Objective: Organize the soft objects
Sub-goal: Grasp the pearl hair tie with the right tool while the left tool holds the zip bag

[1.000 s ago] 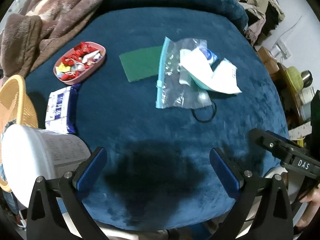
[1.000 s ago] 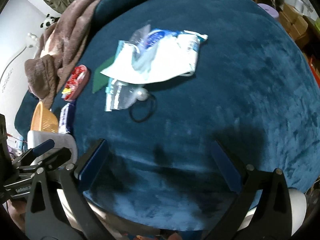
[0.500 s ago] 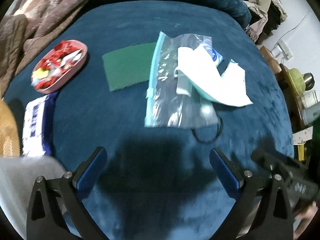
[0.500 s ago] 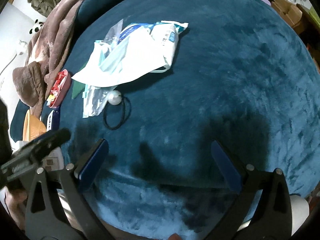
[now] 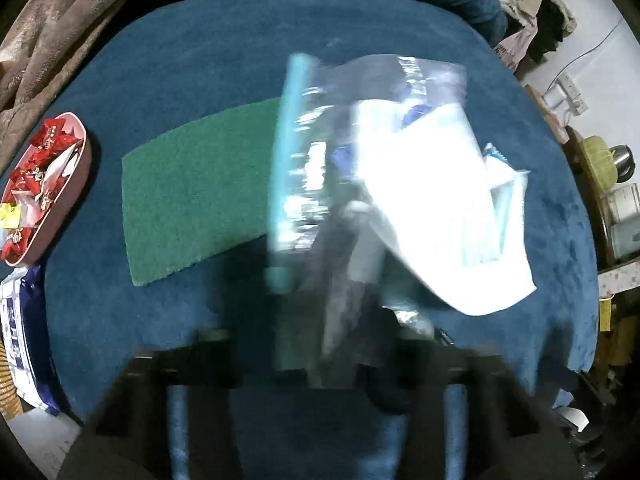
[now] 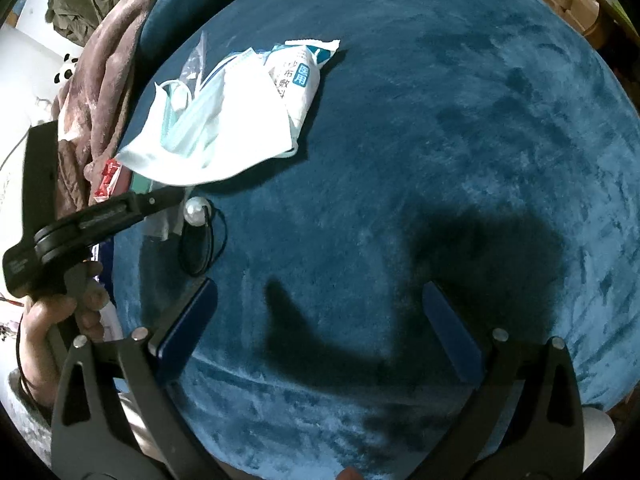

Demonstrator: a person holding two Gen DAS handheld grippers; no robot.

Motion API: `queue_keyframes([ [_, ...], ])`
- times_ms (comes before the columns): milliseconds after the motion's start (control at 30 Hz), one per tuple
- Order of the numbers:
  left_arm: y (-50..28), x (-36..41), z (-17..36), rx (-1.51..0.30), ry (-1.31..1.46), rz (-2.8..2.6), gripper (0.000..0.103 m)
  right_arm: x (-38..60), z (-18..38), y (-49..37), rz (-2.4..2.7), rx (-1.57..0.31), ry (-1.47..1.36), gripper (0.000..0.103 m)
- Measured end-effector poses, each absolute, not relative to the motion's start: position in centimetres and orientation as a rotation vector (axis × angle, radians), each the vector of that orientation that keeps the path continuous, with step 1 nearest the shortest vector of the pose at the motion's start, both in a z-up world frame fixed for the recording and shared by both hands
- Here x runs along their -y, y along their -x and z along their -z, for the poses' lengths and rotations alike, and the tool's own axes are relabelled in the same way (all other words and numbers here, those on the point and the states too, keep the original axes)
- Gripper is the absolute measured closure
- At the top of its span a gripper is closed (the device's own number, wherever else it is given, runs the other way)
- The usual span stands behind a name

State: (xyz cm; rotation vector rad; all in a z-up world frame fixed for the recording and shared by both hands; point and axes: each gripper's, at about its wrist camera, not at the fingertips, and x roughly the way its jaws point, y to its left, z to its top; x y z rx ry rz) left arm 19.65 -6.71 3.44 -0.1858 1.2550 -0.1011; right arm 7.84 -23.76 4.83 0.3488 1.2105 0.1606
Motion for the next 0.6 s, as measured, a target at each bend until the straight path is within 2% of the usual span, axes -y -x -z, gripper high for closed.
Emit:
queue_keyframes([
  [33, -19.8, 6.7, -3.3, -1.263, 0.182, 0.097, 0.091, 23.8, -4.9, -7.8, -0.161, -1.209, -0.349, 0.000],
  [333, -15.6, 4.2, -4.9, -1.211, 0.222, 0.082, 0.094, 22.3, -5.0, -8.0, -0.169, -1.213, -0.325, 0.000],
  [600, -10.0, 2.4, -4.0, -1.253, 0.232, 0.013, 0.094, 16.7, -4.7, -10.4, -0.209, -1.232, -0.197, 0.000],
])
